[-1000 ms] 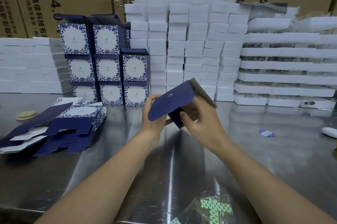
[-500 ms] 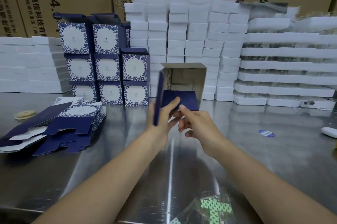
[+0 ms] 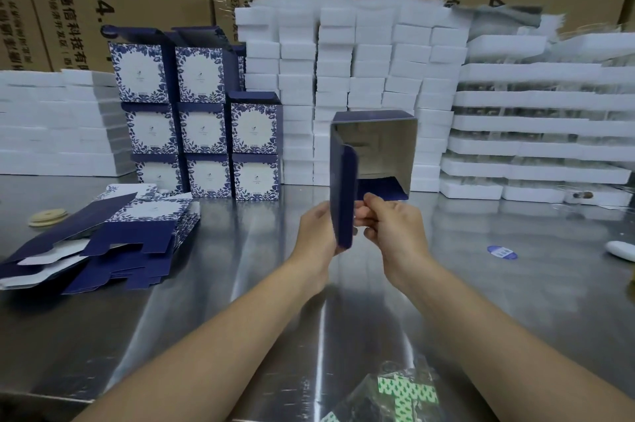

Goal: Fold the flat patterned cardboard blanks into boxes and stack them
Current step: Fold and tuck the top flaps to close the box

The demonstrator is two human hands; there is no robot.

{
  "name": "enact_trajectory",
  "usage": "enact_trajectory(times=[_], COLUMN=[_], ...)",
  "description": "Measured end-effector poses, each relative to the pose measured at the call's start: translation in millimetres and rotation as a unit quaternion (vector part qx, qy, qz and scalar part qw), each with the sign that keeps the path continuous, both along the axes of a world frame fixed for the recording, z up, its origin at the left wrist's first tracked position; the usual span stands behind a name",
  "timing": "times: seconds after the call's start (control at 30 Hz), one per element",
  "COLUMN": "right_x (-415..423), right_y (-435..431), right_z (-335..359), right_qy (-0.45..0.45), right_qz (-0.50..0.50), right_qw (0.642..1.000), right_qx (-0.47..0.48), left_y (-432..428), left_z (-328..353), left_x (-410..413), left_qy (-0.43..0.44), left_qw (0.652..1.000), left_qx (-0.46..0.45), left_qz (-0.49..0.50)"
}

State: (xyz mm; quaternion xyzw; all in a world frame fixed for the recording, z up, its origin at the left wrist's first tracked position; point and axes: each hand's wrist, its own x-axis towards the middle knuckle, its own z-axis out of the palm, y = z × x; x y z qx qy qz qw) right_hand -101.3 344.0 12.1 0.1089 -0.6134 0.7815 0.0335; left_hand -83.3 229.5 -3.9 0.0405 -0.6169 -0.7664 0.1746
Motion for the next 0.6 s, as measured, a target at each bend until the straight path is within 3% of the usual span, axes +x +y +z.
enact_trajectory(times=[0.13, 0.33, 0.6], right_x=[3.4, 3.9, 3.4], right_y=[-2.1, 0.0, -0.1], right_z=[-0.1, 2.5, 1.3], right_qy=[0.01, 0.003, -0.031], right_qz=[0.043, 0.079, 0.115], right_qw=[0.999, 0.994, 0.992], right_qx=[0.017, 0.078, 0.05], left_y=[2.2, -0.2, 0.1], left_z=[5.2, 8.2, 9.4], left_x=[3.1, 8.0, 9.5], left_qy=[0.023, 0.027, 0.039], left_qw=[0.998, 0.999, 0.999], left_qx=[-0.046, -0.028, 0.011], left_qz=[-0.021, -0.005, -0.007])
